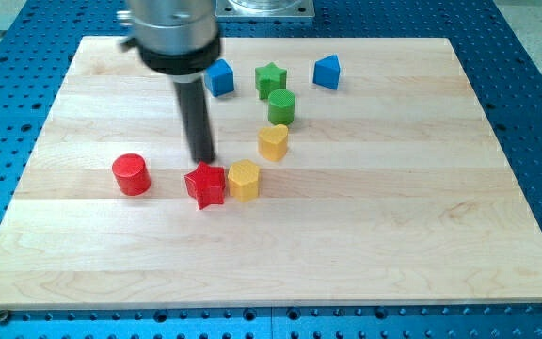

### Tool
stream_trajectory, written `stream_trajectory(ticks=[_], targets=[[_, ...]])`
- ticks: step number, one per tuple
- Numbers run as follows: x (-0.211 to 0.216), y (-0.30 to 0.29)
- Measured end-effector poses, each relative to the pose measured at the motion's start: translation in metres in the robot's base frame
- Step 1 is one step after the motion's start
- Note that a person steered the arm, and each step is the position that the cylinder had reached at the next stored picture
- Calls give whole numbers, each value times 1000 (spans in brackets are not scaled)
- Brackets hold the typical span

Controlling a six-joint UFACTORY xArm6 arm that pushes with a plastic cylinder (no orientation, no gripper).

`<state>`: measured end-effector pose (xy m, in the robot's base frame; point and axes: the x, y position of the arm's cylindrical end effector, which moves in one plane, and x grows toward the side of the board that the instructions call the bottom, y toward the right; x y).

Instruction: Move your arm diagonally bottom right to the green circle

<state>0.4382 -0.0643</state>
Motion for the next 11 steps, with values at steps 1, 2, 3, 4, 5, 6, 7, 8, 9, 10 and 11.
stream_trajectory(ticks=[1,2,3,4,5,6,7,8,9,10,11], targets=[[5,18],[10,17],[22,-3],[38,-46],[79,-73],[121,-70],[142,-58],[142,-18],[116,123],[35,195],[-43,205]])
